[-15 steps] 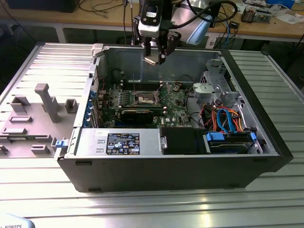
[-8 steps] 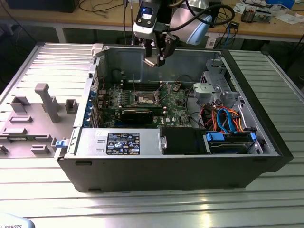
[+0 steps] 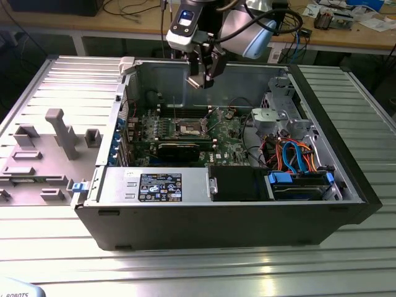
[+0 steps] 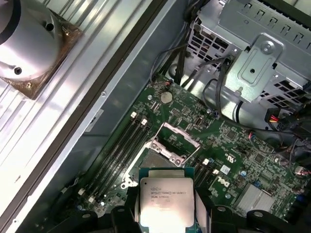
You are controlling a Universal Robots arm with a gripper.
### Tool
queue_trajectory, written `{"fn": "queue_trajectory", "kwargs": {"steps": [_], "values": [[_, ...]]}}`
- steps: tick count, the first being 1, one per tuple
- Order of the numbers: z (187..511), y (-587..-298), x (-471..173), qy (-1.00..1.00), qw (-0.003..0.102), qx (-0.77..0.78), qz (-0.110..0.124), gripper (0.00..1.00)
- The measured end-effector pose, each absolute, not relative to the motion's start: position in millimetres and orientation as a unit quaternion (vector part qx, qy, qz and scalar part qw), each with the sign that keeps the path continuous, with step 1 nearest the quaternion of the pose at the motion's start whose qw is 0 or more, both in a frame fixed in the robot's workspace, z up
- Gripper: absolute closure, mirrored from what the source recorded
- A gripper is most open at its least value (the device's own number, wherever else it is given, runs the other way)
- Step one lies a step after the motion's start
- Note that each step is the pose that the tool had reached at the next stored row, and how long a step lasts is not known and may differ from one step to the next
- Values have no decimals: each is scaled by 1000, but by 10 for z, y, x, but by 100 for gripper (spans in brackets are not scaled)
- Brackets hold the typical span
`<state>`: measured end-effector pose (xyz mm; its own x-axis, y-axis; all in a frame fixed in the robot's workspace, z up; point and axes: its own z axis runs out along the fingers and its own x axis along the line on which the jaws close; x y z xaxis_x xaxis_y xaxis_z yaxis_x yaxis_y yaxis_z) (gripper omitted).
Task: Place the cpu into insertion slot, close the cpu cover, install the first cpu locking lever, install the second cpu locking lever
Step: 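Place the cpu into insertion slot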
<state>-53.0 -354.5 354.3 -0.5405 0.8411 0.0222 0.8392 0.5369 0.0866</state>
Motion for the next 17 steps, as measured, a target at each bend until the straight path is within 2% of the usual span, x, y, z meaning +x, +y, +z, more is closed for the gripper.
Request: {"fn": "queue_trajectory", "kwargs": {"steps": [12, 17], "values": [[3510, -3544, -672, 849, 13, 527, 43, 46], [3433, -3543, -675, 815, 5, 578, 35, 46]]}}
